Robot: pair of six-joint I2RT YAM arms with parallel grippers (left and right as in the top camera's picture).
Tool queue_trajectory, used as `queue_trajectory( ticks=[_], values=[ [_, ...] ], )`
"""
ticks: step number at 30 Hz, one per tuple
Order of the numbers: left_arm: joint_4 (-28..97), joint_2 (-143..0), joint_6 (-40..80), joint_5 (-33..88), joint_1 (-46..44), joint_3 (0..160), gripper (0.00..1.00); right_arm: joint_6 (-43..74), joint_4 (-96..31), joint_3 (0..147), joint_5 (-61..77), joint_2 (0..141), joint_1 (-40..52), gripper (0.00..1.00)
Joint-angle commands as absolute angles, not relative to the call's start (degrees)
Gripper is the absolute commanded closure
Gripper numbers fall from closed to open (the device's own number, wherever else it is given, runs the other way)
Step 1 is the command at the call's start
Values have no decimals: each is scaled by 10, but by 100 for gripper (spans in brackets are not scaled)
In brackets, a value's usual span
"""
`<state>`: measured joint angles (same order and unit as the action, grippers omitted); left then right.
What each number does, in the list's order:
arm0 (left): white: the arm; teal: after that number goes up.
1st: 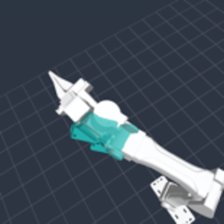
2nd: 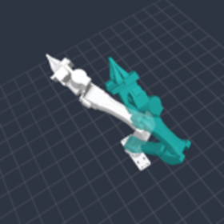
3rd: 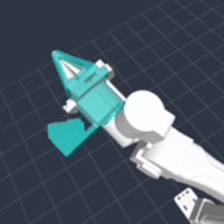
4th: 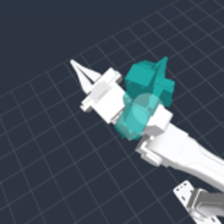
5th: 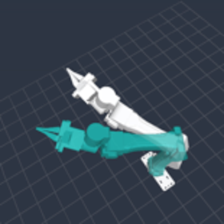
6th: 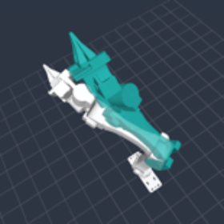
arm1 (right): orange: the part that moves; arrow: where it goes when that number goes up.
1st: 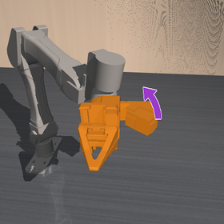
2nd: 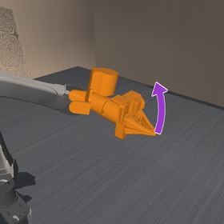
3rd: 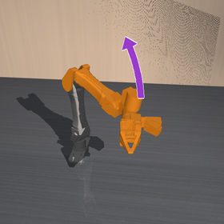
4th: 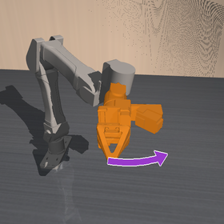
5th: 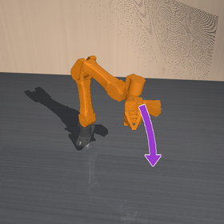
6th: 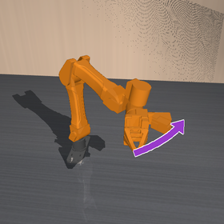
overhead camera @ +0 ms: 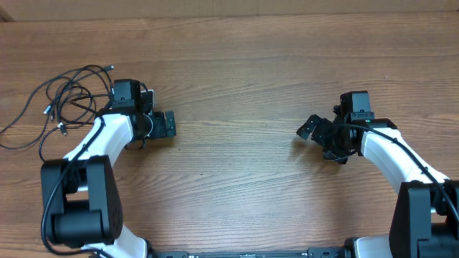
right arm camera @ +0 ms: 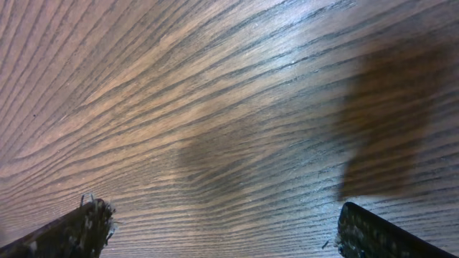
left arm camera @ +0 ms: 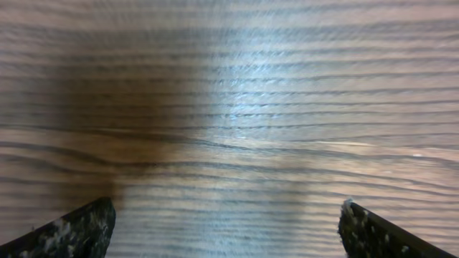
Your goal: Untangle cables
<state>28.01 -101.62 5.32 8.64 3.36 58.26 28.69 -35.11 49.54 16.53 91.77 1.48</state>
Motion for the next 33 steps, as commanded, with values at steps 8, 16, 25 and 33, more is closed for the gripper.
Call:
queue_trajectory(
  ticks=[8, 16, 25, 33],
  values=[
    [278, -897, 43, 97, 30, 579, 0, 286, -348, 499, 167, 915, 14, 0],
    [278, -862, 43, 97, 30, 579, 0, 286, -348, 499, 167, 915, 14, 0],
    [279, -752, 43, 97, 30, 579, 0, 286, -348, 499, 167, 915, 14, 0],
    [279, -671, 43, 97, 30, 579, 0, 286, -348, 499, 167, 915, 14, 0]
  ],
)
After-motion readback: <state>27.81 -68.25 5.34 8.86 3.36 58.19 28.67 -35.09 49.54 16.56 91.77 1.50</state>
